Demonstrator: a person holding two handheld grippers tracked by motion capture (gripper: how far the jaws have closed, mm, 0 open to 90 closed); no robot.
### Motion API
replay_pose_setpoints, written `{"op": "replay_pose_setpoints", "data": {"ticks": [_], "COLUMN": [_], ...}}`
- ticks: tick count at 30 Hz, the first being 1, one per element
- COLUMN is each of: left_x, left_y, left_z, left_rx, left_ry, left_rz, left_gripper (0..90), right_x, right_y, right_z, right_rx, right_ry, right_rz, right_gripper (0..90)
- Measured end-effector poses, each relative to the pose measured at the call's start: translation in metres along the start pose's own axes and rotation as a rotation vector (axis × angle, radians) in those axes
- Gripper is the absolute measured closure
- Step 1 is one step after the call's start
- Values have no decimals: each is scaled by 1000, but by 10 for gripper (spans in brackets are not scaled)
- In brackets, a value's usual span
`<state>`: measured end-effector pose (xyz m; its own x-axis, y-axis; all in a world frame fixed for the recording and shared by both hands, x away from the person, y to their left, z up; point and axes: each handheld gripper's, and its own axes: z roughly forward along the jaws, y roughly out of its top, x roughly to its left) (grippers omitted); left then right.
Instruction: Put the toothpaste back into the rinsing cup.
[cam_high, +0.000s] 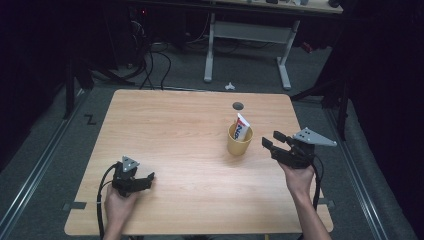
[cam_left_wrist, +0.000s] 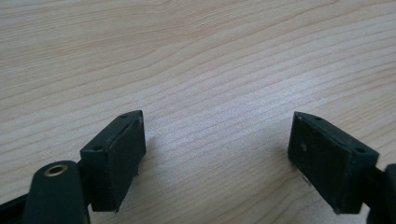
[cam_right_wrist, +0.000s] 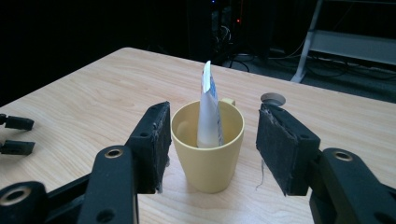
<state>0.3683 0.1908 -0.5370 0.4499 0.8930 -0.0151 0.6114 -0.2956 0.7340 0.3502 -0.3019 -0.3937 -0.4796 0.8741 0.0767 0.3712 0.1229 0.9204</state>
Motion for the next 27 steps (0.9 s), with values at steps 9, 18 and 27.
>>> {"op": "replay_pose_setpoints", "data": {"ticks": [9, 18, 27], "left_x": [0, 0, 0], "left_y": [0, 0, 0], "left_z": [0, 0, 0], "left_rx": [-1, 0, 0], "left_ry": [0, 0, 0], "left_rz": [-1, 0, 0], "left_gripper": [196, 196, 196], "right_x": [-1, 0, -1], "right_y": [-8, -17, -26], "right_z": [-9, -18, -22], "right_rx": [-7, -13, -18], "right_ry": [2, -6, -14], "right_rz": [11, 18, 26], "right_gripper": [454, 454, 453]}}
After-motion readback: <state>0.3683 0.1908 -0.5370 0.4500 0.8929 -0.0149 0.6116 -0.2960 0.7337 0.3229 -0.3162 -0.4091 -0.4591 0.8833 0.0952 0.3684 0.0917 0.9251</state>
